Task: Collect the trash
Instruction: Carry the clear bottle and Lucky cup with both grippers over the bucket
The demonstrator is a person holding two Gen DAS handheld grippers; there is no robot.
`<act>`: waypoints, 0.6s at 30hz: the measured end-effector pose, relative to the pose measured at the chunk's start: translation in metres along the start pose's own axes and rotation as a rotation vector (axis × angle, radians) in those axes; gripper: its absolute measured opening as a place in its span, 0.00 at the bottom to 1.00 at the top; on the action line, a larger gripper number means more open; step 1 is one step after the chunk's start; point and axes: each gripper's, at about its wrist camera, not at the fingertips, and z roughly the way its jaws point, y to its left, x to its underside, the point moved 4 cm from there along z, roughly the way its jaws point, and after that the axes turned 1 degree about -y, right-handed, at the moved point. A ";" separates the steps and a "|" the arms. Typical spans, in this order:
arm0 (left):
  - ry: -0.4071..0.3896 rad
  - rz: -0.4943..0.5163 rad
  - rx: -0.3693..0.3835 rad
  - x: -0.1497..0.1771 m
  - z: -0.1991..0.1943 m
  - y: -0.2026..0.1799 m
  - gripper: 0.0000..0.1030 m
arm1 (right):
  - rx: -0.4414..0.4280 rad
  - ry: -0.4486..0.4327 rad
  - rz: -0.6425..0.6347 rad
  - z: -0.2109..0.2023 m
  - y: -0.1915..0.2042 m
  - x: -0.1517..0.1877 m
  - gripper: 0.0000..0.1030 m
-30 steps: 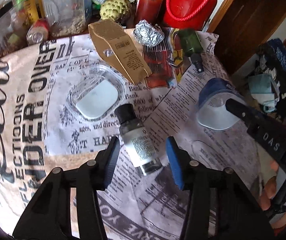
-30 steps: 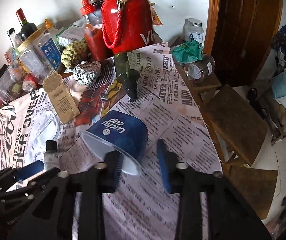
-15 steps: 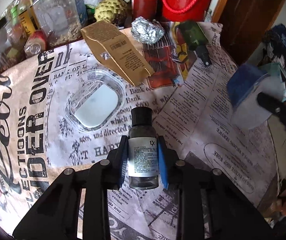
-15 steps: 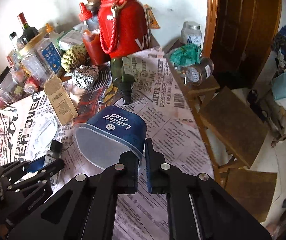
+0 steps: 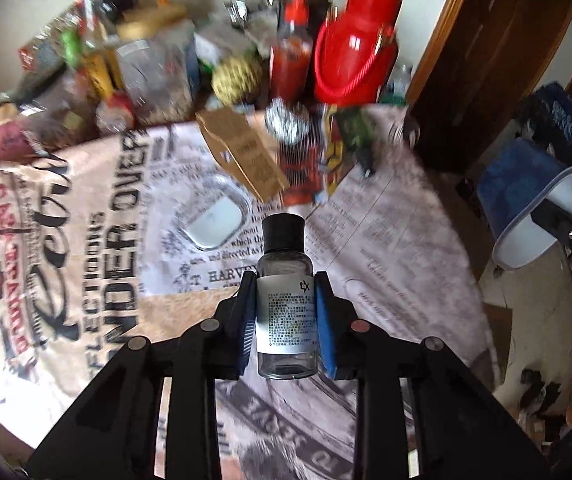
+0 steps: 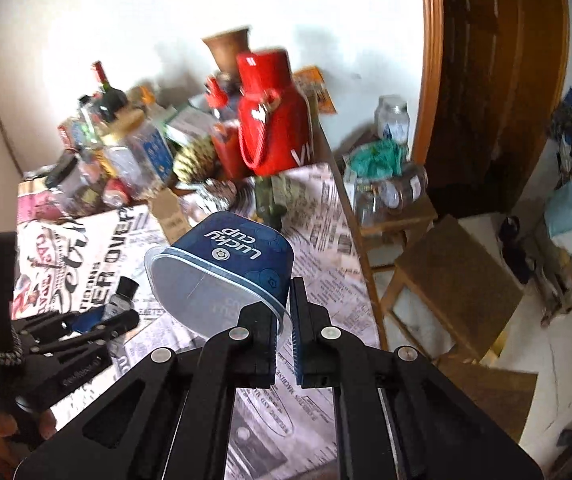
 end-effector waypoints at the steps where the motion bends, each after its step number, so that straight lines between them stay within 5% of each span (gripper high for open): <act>1: -0.022 -0.010 -0.005 0.000 -0.011 0.001 0.26 | -0.001 -0.014 -0.014 -0.007 0.001 -0.001 0.06; 9: -0.227 -0.124 -0.033 0.011 -0.126 0.002 0.26 | -0.064 -0.121 -0.132 -0.075 0.018 -0.008 0.06; 18: -0.417 -0.128 -0.078 0.038 -0.233 0.011 0.26 | -0.127 -0.236 -0.182 -0.140 0.047 -0.003 0.06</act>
